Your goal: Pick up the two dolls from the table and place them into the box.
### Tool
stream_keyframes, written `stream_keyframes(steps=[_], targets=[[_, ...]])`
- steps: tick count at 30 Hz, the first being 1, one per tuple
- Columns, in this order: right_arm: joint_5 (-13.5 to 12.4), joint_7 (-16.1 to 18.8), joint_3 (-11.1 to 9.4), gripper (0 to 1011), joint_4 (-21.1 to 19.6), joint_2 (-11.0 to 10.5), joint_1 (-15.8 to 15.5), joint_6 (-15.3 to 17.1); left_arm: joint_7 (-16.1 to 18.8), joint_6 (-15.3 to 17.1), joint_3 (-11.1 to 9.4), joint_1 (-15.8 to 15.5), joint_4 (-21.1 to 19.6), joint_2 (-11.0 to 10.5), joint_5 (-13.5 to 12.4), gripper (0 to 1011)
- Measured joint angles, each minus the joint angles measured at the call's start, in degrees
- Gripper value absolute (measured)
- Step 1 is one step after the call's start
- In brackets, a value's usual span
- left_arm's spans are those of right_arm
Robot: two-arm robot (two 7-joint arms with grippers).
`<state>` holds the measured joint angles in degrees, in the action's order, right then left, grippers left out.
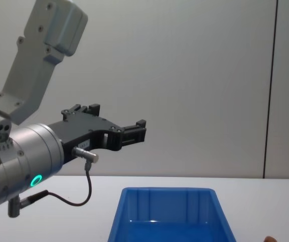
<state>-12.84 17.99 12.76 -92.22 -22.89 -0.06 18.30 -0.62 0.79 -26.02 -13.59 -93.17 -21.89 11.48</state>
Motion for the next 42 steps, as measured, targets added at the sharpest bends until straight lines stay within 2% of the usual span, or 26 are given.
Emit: stream_keyframes(steps=[9,14,17,20,25,26,28,42], targets=[[0.54,0.07,0.8,976,2.1,1.27,1.17,1.06,0.0,0.0,0.0,0.0,0.0,0.0,0.0,1001],[0.59,0.3,1.14,832,2.84,1.81,1.66,1.44,0.0,0.0,0.0,0.0,0.0,0.0,0.0,1001],[0.51,0.36,1.21,782,2.99,1.97,1.75,1.56,0.0,0.0,0.0,0.0,0.0,0.0,0.0,1001],[0.35,0.39,1.31,645,3.14,2.13,1.88,1.64,0.0,0.0,0.0,0.0,0.0,0.0,0.0,1001],[0.28,0.38,1.37,546,3.2,2.23,1.94,1.55,0.0,0.0,0.0,0.0,0.0,0.0,0.0,1001],[0.28,0.35,1.38,485,3.2,2.24,1.94,1.41,0.0,0.0,0.0,0.0,0.0,0.0,-0.01,1001],[0.29,0.21,1.38,429,3.14,2.24,1.94,1.0,0.0,0.0,0.0,0.0,0.0,0.0,0.0,1001],[0.83,-1.94,0.64,425,1.26,2.11,2.73,-3.86,0.0,0.0,0.0,0.0,0.0,0.0,-0.01,1001]])
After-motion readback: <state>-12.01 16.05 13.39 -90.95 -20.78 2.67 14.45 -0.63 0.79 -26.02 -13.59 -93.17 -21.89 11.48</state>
